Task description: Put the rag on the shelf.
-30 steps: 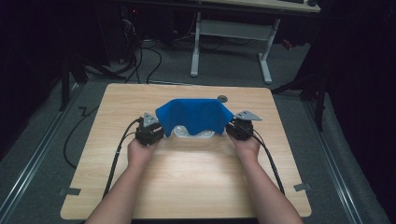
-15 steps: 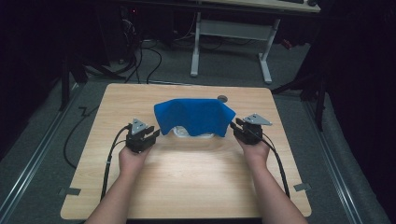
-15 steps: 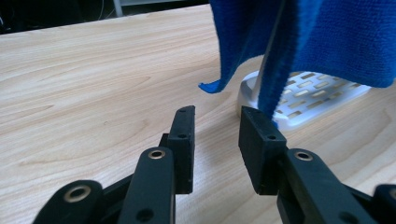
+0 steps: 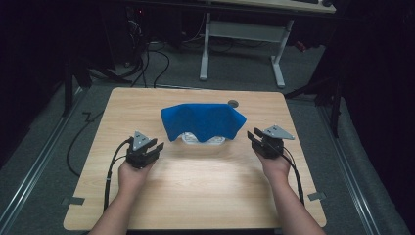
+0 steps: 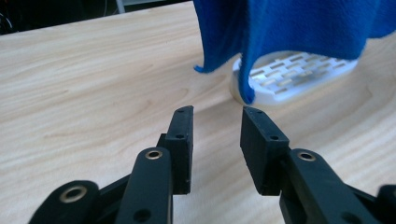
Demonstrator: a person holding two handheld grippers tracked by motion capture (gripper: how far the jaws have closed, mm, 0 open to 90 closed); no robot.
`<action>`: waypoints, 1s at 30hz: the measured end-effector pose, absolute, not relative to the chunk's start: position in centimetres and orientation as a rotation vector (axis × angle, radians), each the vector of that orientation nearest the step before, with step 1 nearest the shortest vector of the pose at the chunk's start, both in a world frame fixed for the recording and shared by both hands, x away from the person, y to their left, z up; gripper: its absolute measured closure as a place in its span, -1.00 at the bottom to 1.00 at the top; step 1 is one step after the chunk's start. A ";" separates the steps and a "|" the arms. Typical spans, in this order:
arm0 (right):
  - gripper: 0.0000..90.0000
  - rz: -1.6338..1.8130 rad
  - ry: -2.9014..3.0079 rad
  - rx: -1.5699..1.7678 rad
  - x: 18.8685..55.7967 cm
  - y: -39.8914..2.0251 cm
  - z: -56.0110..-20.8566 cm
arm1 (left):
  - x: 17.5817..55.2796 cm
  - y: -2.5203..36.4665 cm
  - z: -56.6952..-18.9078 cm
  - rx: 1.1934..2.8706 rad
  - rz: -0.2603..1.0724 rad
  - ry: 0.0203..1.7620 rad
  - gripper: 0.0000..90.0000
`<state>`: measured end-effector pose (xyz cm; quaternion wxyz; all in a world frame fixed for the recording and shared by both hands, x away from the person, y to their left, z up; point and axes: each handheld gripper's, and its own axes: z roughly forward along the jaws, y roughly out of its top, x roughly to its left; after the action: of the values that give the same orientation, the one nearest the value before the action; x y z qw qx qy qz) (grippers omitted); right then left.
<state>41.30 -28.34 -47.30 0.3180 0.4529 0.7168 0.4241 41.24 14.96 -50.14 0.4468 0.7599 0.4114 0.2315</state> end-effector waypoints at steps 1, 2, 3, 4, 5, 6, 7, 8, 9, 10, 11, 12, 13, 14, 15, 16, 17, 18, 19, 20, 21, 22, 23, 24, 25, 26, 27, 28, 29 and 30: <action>0.45 1.108 1.890 1.190 41.1 -28.4 -47.3 | 41.0 15.1 -50.1 1.881 0.569 1.021 0.43; 0.44 1.106 1.895 1.179 40.8 -28.4 -47.2 | 40.7 15.3 -50.1 1.882 0.562 1.023 0.43; 0.44 1.106 1.897 1.176 40.4 -28.5 -47.2 | 40.4 15.4 -50.1 1.883 0.560 1.025 0.42; 0.44 1.107 1.897 1.164 40.1 -28.5 -47.2 | 40.0 15.5 -50.2 1.880 0.561 1.023 0.41; 0.43 1.117 1.888 1.155 39.6 -28.6 -47.2 | 39.7 15.6 -50.2 1.881 0.558 1.020 0.40; 0.41 1.115 1.894 1.160 39.3 -28.7 -47.1 | 39.4 15.7 -50.2 1.880 0.552 1.022 0.38; 0.40 1.119 1.896 1.154 38.9 -28.7 -47.2 | 39.2 15.8 -50.2 1.885 0.546 1.025 0.37; 0.38 1.119 1.901 1.150 38.5 -28.8 -47.2 | 38.8 15.9 -50.3 1.888 0.549 1.023 0.35; 0.37 1.115 1.902 1.150 38.1 -28.8 -47.3 | 38.5 16.0 -50.3 1.893 0.551 1.019 0.34; 0.35 1.112 1.905 1.146 37.7 -28.9 -47.4 | 38.2 16.0 -50.4 1.901 0.552 1.017 0.33; 0.33 1.110 1.909 1.144 37.2 -28.9 -47.5 | 37.9 16.1 -50.4 1.909 0.555 1.014 0.31; 0.31 1.111 1.911 1.148 36.7 -28.9 -47.6 | 37.5 16.2 -50.4 1.912 0.548 1.017 0.30; 0.29 1.109 1.914 1.140 36.1 -29.0 -47.8 | 37.2 16.3 -50.4 1.913 0.539 1.019 0.28; 0.28 1.113 1.915 1.137 35.6 -29.0 -48.0 | 36.7 16.4 -50.4 1.910 0.526 1.022 0.27; 0.26 1.114 1.920 1.140 35.0 -29.0 -48.2 | 36.2 16.5 -50.4 1.904 0.515 1.023 0.26; 0.24 1.111 1.926 1.140 34.3 -29.0 -48.4 | 35.8 16.5 -50.5 1.905 0.509 1.023 0.24; 0.23 1.110 1.931 1.132 33.9 -29.0 -48.6 | 35.4 16.5 -50.5 1.911 0.499 1.022 0.23; 0.20 1.101 1.940 1.130 33.4 -29.0 -48.8 | 34.9 16.4 -50.7 1.924 0.497 1.021 0.21; 0.18 1.095 1.952 1.129 33.0 -29.0 -48.9 | 34.5 16.2 -50.8 1.952 0.507 1.020 0.19; 0.16 1.095 1.960 1.129 32.5 -28.9 -49.1 | 34.0 16.0 -51.1 1.985 0.510 1.020 0.16; 0.15 1.101 1.965 1.132 32.0 -28.9 -49.3 | 33.5 15.7 -51.3 2.019 0.513 1.016 0.12; 0.14 1.103 1.971 1.134 31.5 -28.9 -49.5 | 32.9 15.5 -51.7 2.036 0.505 1.014 0.09; 0.14 1.097 1.979 1.137 31.0 -28.9 -49.8 | 32.2 15.3 -52.1 2.047 0.484 1.007 0.08; 0.12 1.086 1.992 1.138 30.4 -28.9 -50.0 | 31.5 15.0 -52.4 2.067 0.463 0.997 0.08; 0.10 1.074 2.005 1.142 30.0 -28.8 -50.2 | 30.9 14.6 -52.5 2.093 0.450 0.981 0.07; 0.09 1.067 2.017 1.144 29.5 -28.7 -50.4 | 30.3 14.2 -52.6 2.117 0.453 0.954 0.04; 0.08 1.060 2.026 1.139 29.0 -28.6 -50.5 | 29.7 13.8 -52.7 2.134 0.465 0.928 0.02; 0.07 1.054 2.035 1.132 28.6 -28.5 -50.6 | 29.3 13.4 -52.7 2.153 0.469 0.903 0.02; 0.06 1.044 2.047 1.125 28.3 -28.3 -50.7 | 29.1 12.9 -52.8 2.176 0.478 0.874 0.01; 0.04 1.039 2.059 1.120 28.1 -28.1 -50.8 | 29.1 12.6 -52.8 2.183 0.487 0.859 0.00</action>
<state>28.14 -28.13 -50.81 0.2849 0.4188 0.7698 0.3884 29.12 12.62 -52.78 0.3644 0.8485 0.3338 0.1893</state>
